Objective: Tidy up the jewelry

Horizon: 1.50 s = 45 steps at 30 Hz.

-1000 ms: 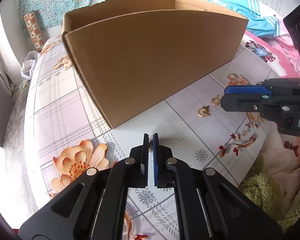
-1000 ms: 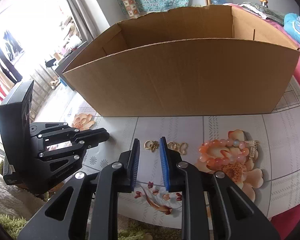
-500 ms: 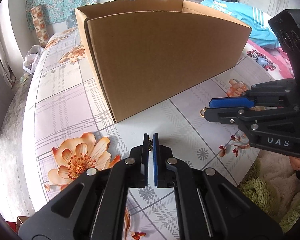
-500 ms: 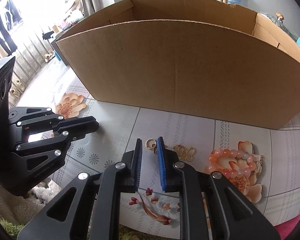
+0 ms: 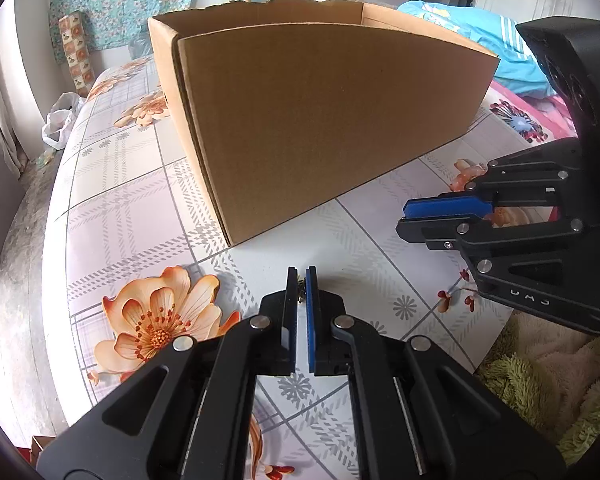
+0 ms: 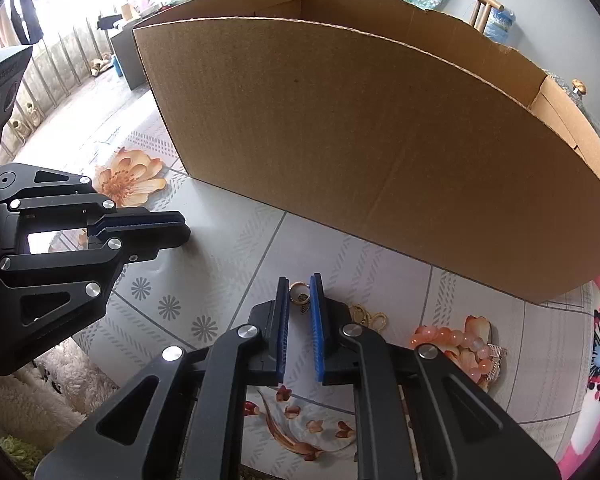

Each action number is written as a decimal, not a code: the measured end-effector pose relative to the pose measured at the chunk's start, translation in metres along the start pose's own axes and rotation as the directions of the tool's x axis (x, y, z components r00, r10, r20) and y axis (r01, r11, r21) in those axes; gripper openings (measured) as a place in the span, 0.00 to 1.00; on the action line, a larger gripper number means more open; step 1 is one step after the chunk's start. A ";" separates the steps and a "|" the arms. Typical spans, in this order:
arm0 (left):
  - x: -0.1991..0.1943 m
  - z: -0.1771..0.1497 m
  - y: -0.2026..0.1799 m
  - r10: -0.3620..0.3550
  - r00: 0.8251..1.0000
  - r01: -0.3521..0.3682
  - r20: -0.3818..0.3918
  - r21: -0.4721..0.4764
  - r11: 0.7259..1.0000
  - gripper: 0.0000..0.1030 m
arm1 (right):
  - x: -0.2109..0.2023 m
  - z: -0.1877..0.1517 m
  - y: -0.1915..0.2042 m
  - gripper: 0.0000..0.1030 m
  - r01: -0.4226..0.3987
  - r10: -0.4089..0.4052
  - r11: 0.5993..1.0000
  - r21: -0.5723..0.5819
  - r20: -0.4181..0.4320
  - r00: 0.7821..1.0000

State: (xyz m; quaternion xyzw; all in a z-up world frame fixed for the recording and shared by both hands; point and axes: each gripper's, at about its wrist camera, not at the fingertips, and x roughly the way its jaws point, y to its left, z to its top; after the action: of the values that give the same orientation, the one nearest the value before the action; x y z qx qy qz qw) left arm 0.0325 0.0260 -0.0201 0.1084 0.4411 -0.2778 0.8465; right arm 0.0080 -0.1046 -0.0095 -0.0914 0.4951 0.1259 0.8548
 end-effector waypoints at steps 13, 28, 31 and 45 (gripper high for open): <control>0.000 0.000 -0.001 -0.002 1.000 0.002 0.005 -0.002 1.000 0.03 | -0.012 -0.006 -0.008 0.10 -0.071 0.070 0.996 0.052 0.030 0.997; -0.004 0.003 0.005 -0.013 1.000 0.013 0.009 -0.005 1.000 0.03 | -0.014 -0.004 -0.010 0.10 -0.102 0.091 0.987 0.127 0.090 0.992; -0.009 0.006 0.006 -0.008 1.000 0.008 0.015 -0.004 1.000 0.03 | -0.018 -0.007 -0.014 0.10 -0.116 0.100 0.983 0.140 0.112 0.989; -0.056 0.035 -0.006 -0.078 0.987 0.078 0.143 0.005 0.997 0.03 | -0.063 -0.018 -0.044 0.10 -0.176 0.128 0.965 0.193 0.239 0.963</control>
State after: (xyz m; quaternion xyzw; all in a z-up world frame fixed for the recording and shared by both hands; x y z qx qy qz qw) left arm 0.0275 0.0270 0.0462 0.0706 0.3833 -0.3178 0.8644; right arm -0.0231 -0.1592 0.0377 0.0539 0.4114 0.1473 0.8978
